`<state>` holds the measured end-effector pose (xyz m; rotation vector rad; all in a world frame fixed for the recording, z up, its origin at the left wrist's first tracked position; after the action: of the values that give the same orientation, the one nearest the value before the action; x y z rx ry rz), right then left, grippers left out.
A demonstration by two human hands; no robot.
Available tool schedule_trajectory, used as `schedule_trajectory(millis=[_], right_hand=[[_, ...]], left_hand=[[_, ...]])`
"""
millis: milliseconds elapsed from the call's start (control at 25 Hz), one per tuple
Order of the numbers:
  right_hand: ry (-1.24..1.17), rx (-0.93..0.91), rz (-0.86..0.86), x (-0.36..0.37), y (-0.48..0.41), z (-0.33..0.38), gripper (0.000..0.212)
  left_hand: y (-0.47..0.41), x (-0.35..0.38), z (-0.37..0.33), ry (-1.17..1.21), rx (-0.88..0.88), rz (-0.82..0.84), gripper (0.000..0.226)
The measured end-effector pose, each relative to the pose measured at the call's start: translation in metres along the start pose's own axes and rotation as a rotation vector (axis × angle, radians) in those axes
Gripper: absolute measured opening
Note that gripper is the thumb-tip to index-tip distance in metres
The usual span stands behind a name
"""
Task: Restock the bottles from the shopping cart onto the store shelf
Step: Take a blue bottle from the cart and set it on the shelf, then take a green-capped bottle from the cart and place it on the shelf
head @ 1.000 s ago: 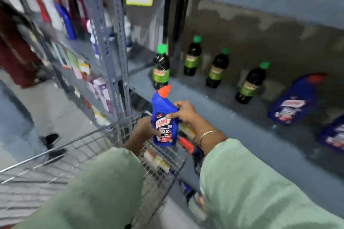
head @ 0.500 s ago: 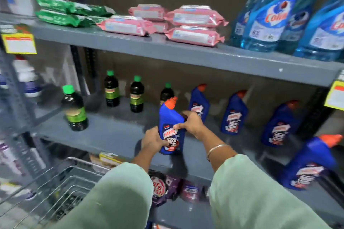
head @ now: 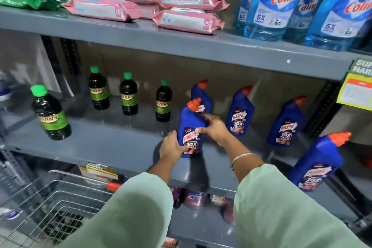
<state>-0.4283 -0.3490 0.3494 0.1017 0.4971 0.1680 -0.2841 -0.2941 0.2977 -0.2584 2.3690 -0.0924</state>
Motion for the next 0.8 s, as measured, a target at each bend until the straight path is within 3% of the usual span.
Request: schedule_trajectory(millis=[120, 240, 320, 480, 640, 720, 800], right_hand=[[0.116, -0.003, -0.076, 0.0, 0.017, 0.005, 0.069], [0.232, -0.008, -0.535, 0.004, 0.066, 0.015, 0.069], [0.233, -0.085, -0.592, 0.05, 0.096, 0.023, 0.059], [0.282, -0.222, -0.253, 0.187, 0.108, 0.036, 0.041], [0.441, -0.346, -0.009, 0.317, 0.119, 0.038, 0.036], [0.504, -0.381, 0.145, 0.388, 0.129, 0.022, 0.038], [0.576, -0.282, 0.317, 0.451, 0.137, -0.013, 0.044]], left_hand=[[0.009, -0.007, 0.01, -0.051, 0.037, 0.025, 0.06], [0.024, -0.04, 0.031, -0.118, 0.029, -0.071, 0.068], [0.044, -0.073, 0.069, -0.146, -0.039, -0.146, 0.064], [0.106, -0.132, 0.175, -0.188, -0.208, -0.245, 0.042], [0.191, -0.166, 0.276, -0.212, -0.429, -0.33, 0.053], [0.24, -0.158, 0.336, -0.177, -0.596, -0.252, 0.047], [0.288, -0.135, 0.388, -0.138, -0.767, -0.133, 0.046]])
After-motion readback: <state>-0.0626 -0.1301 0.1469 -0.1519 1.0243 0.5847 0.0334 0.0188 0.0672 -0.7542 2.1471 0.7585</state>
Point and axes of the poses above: each hand's wrist, its own y-axis away from the middle knuckle, its own x-axis out of the palm, z = x × y, the point moved 6 cm from there along -y, towards the middle knuckle, and after that the axes turned 9 degrees about x, right-handed, at the moved point
